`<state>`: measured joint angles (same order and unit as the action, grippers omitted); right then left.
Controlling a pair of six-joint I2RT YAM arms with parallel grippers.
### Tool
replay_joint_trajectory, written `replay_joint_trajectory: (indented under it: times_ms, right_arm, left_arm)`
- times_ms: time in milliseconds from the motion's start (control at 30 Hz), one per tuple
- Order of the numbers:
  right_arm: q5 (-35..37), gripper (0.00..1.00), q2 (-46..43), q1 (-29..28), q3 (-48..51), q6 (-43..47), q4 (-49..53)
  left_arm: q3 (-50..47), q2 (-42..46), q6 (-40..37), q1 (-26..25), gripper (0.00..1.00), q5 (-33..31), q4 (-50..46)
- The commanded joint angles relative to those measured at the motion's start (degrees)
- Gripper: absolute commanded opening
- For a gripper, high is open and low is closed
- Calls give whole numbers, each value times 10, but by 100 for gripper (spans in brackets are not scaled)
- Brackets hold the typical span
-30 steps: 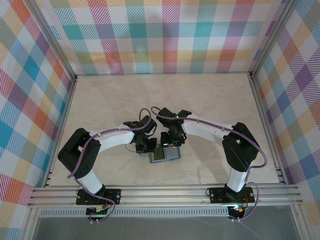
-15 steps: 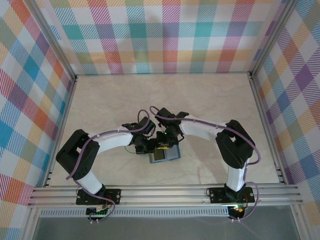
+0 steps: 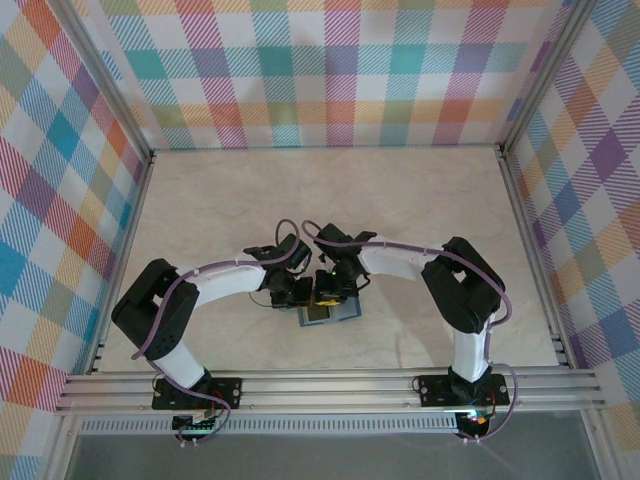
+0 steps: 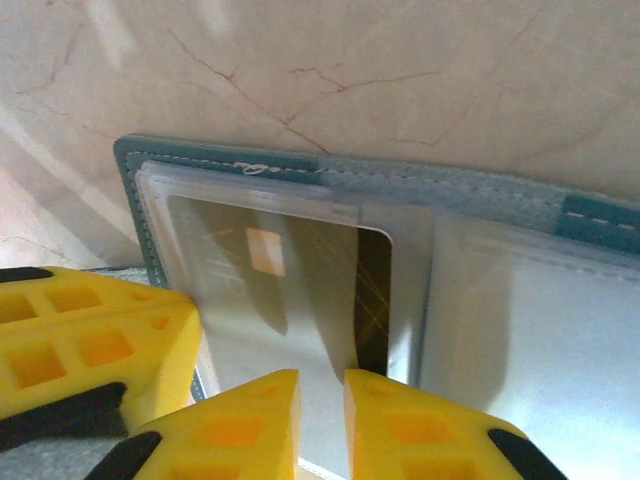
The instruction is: Take the credit cards out of the card holder
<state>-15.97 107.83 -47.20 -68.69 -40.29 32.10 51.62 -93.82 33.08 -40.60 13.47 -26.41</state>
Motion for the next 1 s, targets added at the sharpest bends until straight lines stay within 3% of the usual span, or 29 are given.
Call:
replay_joint_trajectory:
  times_ms: [0, 367, 533, 700, 967]
  right_arm:
    - [11, 23, -4, 4, 10, -5, -4]
    - [31, 28, -13, 4, 22, -5, 2]
    - [-22, 32, -40, 9, 38, -13, -52]
    - [-31, 32, -54, 19, 46, -24, -65]
    - [-49, 32, -72, 39, 61, -12, -60]
  left_arm:
    - [1, 5, -18, -4, 5, -54, -63]
    - [8, 4, -28, -4, 5, -67, -82]
    - [15, 26, -25, -5, 5, -77, -93]
    - [45, 47, -18, -10, 5, -71, -104]
    - [71, 11, -3, -38, 5, -44, -81]
